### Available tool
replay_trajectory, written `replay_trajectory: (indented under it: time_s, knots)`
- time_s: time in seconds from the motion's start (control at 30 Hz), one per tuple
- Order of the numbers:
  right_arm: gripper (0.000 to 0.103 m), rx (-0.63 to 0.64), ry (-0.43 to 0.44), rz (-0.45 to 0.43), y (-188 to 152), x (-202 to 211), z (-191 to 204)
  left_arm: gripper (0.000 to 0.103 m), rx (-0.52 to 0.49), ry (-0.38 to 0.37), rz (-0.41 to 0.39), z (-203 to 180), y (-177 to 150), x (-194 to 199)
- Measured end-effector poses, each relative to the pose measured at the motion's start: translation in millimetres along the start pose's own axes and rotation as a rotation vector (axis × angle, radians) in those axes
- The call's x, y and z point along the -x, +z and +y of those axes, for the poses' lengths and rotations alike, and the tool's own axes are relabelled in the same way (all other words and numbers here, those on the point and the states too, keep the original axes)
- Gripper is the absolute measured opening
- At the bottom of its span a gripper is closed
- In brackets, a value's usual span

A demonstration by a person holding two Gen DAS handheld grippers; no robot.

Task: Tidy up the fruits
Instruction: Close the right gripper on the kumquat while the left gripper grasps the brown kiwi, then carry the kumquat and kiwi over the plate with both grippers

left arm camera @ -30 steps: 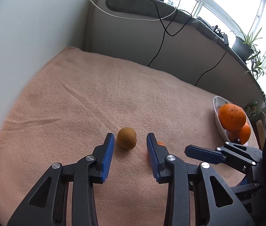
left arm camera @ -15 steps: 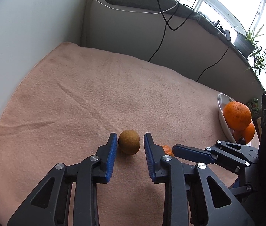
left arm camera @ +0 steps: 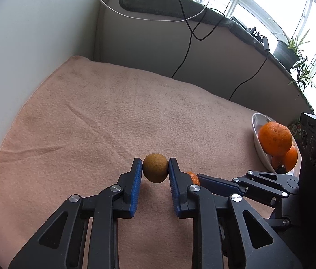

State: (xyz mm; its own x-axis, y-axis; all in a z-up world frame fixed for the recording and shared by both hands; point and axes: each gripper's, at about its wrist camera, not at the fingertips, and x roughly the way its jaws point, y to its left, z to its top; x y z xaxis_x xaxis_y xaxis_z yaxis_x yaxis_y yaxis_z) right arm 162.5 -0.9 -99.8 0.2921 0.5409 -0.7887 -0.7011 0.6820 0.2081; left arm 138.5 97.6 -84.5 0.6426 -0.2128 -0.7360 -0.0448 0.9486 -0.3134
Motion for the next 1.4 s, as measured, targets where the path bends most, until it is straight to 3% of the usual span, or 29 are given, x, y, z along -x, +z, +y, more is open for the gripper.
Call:
replay_trajectory:
  time_s: [0.57, 1.4]
  knots:
    - [0.025, -0.074, -0.013, -0.133, -19.5, 80.0, -34.0, 0.022, -0.102, -0.067, -0.085, -57.9, 11.3, 30.4]
    - [0.025, -0.202, -0.193, -0.287, -48.8, 188.7, -127.7, 0.022, -0.259, -0.209, -0.098, -174.6, 26.7, 12.5]
